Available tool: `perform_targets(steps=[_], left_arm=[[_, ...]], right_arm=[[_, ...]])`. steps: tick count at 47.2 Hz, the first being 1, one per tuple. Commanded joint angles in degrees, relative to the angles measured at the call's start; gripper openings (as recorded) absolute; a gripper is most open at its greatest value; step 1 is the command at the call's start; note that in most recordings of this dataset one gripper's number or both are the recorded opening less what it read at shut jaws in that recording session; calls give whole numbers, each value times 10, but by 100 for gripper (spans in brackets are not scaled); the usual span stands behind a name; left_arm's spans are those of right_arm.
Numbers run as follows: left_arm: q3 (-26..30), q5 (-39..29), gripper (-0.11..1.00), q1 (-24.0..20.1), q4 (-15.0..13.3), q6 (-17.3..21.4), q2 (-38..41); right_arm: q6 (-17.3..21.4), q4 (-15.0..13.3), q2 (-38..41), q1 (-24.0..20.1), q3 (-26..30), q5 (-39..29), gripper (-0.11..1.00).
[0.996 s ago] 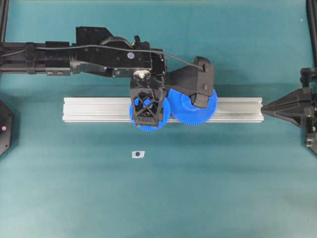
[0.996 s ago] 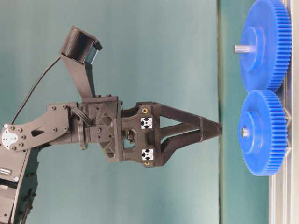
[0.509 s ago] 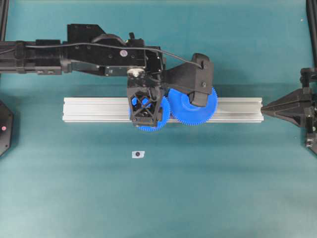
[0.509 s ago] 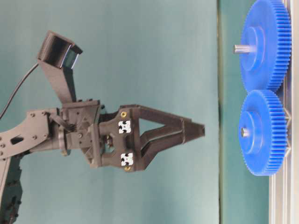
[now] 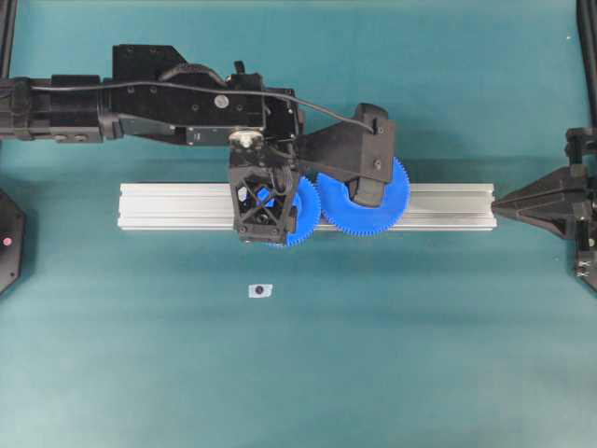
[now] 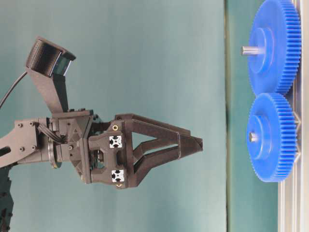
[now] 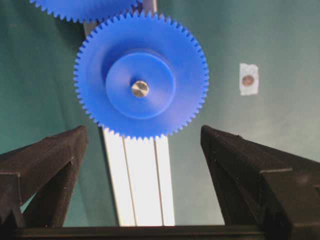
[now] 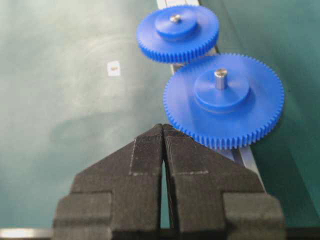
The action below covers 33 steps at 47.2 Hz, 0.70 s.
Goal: Find the location of the shaft and insert the small gear.
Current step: 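Open the left gripper to release the seated gear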
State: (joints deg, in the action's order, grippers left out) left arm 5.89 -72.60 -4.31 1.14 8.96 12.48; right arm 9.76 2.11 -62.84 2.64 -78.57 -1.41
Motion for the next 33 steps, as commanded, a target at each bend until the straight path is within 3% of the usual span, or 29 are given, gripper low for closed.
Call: perform_targets(steps=[1,33], left_arm=[[15,0,90,3,2,-4,-28],[15,-2,90,6,2,-11,-43]], right_arm=[[7,0,4,1,5,5,-1],[7,-1,4,1,7,5,-1]])
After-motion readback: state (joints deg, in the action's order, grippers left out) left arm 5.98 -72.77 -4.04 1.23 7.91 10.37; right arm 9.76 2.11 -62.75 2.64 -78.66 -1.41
